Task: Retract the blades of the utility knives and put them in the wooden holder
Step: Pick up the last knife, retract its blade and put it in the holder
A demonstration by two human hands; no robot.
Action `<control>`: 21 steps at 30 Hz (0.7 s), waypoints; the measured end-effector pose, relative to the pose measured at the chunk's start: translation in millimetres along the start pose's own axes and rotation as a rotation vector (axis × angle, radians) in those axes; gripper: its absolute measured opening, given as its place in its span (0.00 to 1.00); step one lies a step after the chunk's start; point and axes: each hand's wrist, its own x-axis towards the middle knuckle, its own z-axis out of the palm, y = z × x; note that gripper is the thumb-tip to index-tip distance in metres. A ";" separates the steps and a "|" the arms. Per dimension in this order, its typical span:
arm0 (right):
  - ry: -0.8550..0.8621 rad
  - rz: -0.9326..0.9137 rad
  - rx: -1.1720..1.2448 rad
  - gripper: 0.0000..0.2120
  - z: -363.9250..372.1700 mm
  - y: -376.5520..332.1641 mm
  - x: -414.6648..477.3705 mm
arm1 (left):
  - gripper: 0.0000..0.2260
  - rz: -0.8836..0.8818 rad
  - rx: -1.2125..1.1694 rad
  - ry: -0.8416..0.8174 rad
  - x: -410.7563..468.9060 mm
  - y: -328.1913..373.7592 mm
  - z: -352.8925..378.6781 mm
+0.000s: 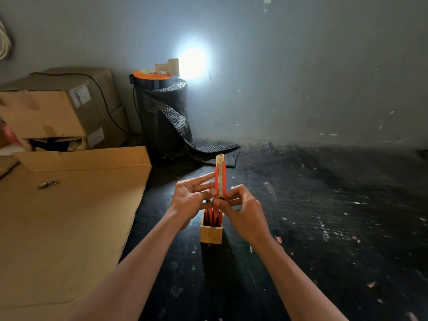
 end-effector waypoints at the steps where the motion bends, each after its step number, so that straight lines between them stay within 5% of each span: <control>1: 0.004 0.014 0.042 0.14 0.1 -1.4 2.3 | 0.21 -0.011 -0.002 -0.005 1.1 -3.4 -1.3; 5: 0.039 0.003 0.108 0.19 1.3 2.1 20.1 | 0.21 -0.030 0.006 -0.037 3.9 -18.6 -3.3; 9: -0.010 0.000 0.125 0.12 8.3 18.4 37.1 | 0.17 -0.030 0.044 0.040 13.4 -39.5 -6.7; 16: -0.023 0.136 0.035 0.07 29.1 59.6 61.9 | 0.22 -0.037 0.611 0.122 27.6 -97.1 -27.5; 21: -0.059 0.174 -0.034 0.07 49.1 82.6 73.8 | 0.30 -0.159 0.685 0.106 34.4 -129.9 -32.3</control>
